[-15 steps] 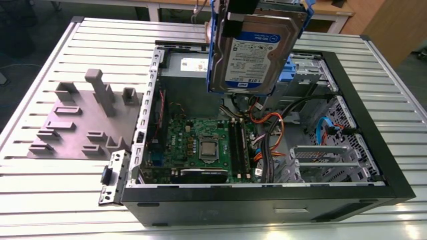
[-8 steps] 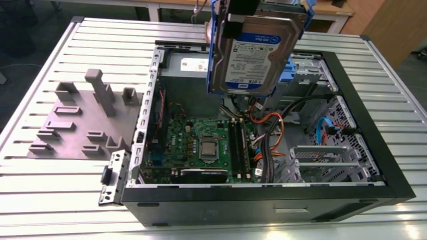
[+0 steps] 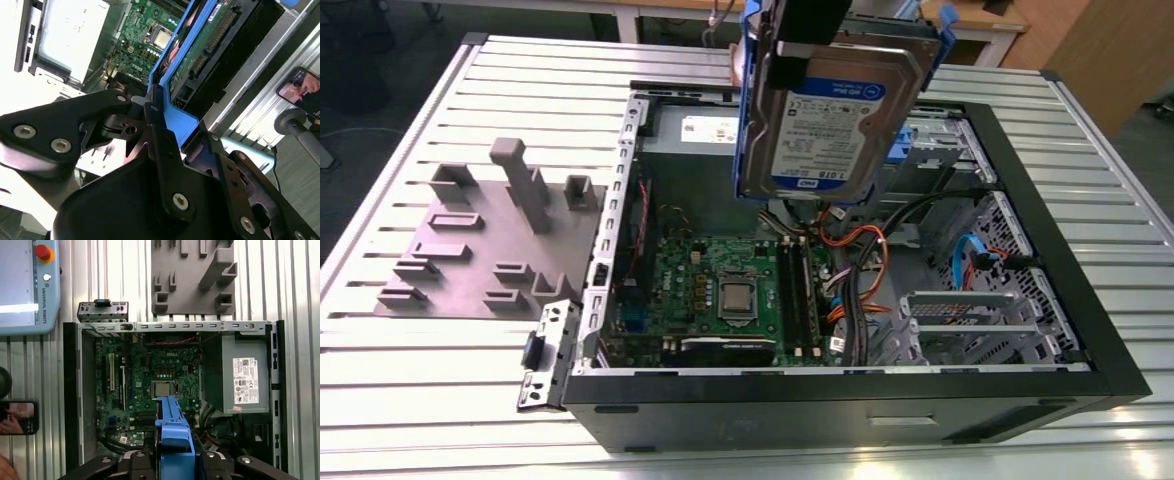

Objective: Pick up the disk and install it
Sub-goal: 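Insert the disk into the insertion slot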

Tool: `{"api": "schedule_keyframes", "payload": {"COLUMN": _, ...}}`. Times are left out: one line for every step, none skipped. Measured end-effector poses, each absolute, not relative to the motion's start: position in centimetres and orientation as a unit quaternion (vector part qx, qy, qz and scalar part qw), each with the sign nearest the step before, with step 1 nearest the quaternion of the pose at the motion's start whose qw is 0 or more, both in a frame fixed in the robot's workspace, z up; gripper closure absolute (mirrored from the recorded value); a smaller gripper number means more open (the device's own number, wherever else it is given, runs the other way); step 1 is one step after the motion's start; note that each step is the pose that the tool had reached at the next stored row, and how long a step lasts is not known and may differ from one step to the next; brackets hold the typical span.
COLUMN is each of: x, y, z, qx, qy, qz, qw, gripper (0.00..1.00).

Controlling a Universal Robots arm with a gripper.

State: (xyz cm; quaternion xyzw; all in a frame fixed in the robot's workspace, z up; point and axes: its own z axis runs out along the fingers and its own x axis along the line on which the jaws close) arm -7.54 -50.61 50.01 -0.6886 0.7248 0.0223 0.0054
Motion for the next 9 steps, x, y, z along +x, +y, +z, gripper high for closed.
{"api": "schedule_keyframes", "payload": {"x": -7.54, "y": -50.86, "z": 50.00, "qx": -0.689, "qy": 0.725, "qz": 0.022, "qw": 0.005, "gripper": 0.64}}
{"api": "schedule_keyframes", "payload": {"x": -7.54, "y": -51.07, "z": 49.98, "qx": -0.689, "qy": 0.725, "qz": 0.022, "qw": 0.005, "gripper": 0.64}}
{"api": "schedule_keyframes", "payload": {"x": -7.53, "y": -51.23, "z": 49.95, "qx": -0.689, "qy": 0.725, "qz": 0.022, "qw": 0.005, "gripper": 0.64}}
{"api": "schedule_keyframes", "payload": {"x": -7.49, "y": -51.33, "z": 49.93, "qx": -0.689, "qy": 0.725, "qz": 0.022, "qw": 0.005, "gripper": 0.64}}
{"api": "schedule_keyframes", "payload": {"x": -7.43, "y": -51.39, "z": 49.90, "qx": -0.689, "qy": 0.725, "qz": 0.021, "qw": 0.005, "gripper": 0.64}}
{"api": "schedule_keyframes", "payload": {"x": -7.37, "y": -51.43, "z": 49.88, "qx": -0.689, "qy": 0.725, "qz": 0.021, "qw": 0.004, "gripper": 0.64}}
{"api": "schedule_keyframes", "payload": {"x": -7.30, "y": -51.45, "z": 49.87, "qx": -0.689, "qy": 0.725, "qz": 0.021, "qw": 0.004, "gripper": 0.64}}
{"api": "schedule_keyframes", "payload": {"x": -7.21, "y": -51.48, "z": 49.85, "qx": -0.689, "qy": 0.725, "qz": 0.020, "qw": 0.004, "gripper": 0.64}}
{"api": "schedule_keyframes", "payload": {"x": -7.09, "y": -51.50, "z": 49.82, "qx": -0.689, "qy": 0.725, "qz": 0.020, "qw": 0.004, "gripper": 0.64}}
